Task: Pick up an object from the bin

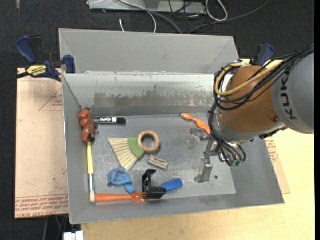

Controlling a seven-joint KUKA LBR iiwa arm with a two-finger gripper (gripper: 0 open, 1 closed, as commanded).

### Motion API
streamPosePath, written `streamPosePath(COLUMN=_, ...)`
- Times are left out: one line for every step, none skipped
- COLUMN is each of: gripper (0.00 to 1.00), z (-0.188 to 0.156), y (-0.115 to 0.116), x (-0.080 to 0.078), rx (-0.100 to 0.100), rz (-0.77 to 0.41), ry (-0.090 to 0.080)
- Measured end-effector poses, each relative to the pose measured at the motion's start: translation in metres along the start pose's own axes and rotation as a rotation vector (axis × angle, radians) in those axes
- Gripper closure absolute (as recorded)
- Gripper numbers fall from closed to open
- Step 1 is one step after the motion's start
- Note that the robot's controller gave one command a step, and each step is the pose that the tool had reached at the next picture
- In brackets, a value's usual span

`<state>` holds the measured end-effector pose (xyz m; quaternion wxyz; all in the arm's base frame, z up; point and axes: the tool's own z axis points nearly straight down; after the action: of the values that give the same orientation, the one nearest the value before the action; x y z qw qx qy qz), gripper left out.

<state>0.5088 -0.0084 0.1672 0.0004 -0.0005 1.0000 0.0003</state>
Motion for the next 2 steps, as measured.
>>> streamPosePath(gripper=0.00, z=0.094, y=0.065, x=-0.007, rx=-0.002, rz=0.011, ry=-0.005)
streamPosePath(gripper=0.00, z=0.078, y=0.084, x=-0.004, rx=0.001, rz=-0.065, ry=-0.010)
